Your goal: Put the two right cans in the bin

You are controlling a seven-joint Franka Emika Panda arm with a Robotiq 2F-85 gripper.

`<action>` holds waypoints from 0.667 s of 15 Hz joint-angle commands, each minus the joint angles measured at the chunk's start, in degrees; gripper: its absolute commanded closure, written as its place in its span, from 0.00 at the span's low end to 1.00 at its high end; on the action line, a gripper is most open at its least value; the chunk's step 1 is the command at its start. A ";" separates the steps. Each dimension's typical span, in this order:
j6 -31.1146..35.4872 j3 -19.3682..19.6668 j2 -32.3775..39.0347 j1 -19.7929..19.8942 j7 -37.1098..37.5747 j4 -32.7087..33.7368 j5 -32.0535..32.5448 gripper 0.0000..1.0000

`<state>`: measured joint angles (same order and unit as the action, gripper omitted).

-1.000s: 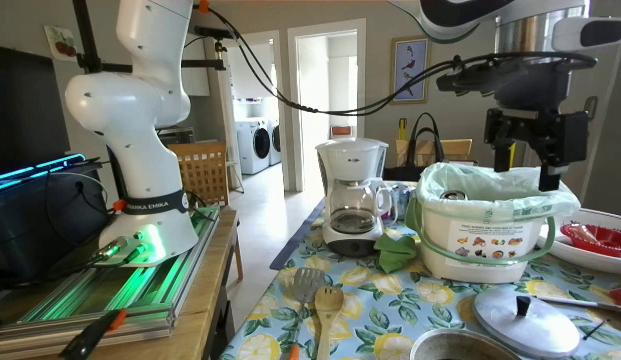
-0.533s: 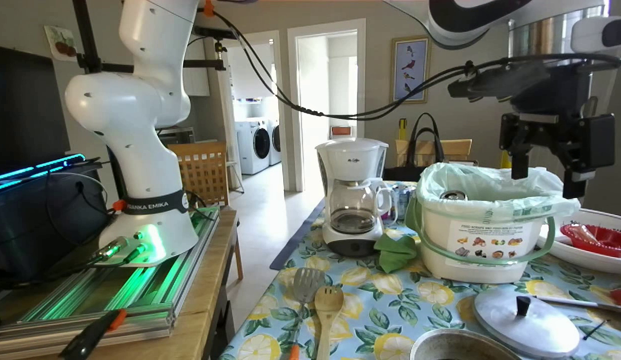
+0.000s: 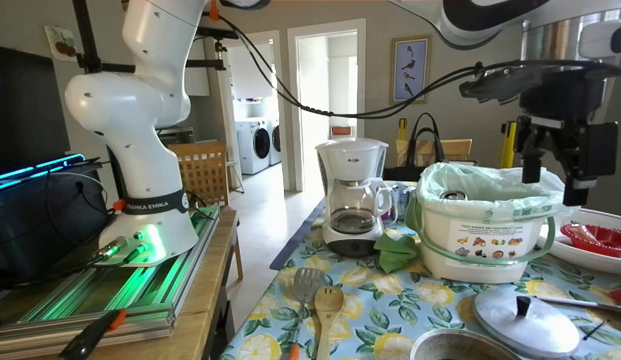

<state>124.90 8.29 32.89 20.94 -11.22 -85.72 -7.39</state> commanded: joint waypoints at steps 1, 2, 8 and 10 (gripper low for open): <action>-3.89 0.67 7.84 0.64 5.87 11.34 -0.65 0.00; -3.94 0.73 9.63 0.82 6.68 13.62 -0.43 0.00; -4.72 0.67 18.16 2.79 5.24 24.44 1.24 0.00; -4.81 0.58 20.29 3.58 4.00 27.04 1.79 0.00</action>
<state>123.06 9.06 47.90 23.11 -5.80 -66.92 -7.04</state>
